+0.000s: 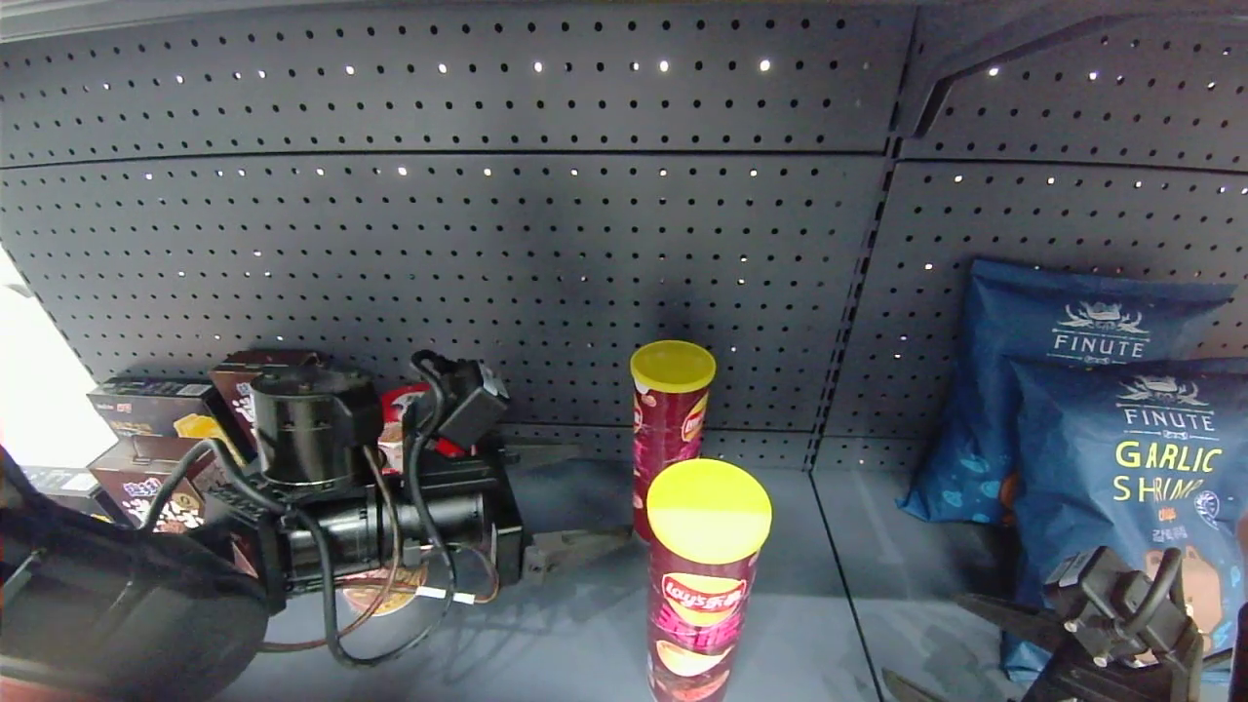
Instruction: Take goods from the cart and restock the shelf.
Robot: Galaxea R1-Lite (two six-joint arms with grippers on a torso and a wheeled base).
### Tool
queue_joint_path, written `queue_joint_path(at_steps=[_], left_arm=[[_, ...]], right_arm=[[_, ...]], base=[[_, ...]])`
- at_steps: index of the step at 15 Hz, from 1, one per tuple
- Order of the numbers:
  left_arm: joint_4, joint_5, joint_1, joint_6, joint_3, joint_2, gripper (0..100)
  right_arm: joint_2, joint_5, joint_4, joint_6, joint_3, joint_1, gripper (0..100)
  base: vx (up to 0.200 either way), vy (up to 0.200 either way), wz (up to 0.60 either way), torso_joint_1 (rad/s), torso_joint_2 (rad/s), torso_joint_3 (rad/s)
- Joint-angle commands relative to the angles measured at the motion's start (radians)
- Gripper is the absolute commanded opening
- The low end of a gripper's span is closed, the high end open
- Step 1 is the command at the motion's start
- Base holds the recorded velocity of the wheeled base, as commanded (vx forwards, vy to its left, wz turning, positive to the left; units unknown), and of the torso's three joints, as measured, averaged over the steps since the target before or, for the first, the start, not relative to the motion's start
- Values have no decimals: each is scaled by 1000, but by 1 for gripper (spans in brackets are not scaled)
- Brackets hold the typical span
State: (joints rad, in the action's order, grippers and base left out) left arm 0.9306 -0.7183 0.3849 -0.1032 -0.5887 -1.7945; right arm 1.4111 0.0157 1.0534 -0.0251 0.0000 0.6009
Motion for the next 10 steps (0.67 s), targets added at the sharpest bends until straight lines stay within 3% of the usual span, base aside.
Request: queue_joint_path(at_steps=[1, 3, 7, 10], left_arm=[[-1, 8, -6, 0, 58, 92, 100], [-9, 16, -6, 0, 79, 115, 100], [-95, 180, 2, -3, 53, 102, 100], [-156, 332, 8, -89, -13, 61, 100]], right_arm=[[14, 0, 0, -3, -2, 2, 100], [25, 0, 4, -6, -2, 4, 100], [39, -3, 5, -16, -3, 2, 100], [51, -3, 10, -16, -11, 2, 100]], base=[[0, 0, 0, 0, 0, 0], [0, 0, 0, 0, 0, 0], [0, 0, 0, 0, 0, 0], [0, 0, 0, 0, 0, 0]])
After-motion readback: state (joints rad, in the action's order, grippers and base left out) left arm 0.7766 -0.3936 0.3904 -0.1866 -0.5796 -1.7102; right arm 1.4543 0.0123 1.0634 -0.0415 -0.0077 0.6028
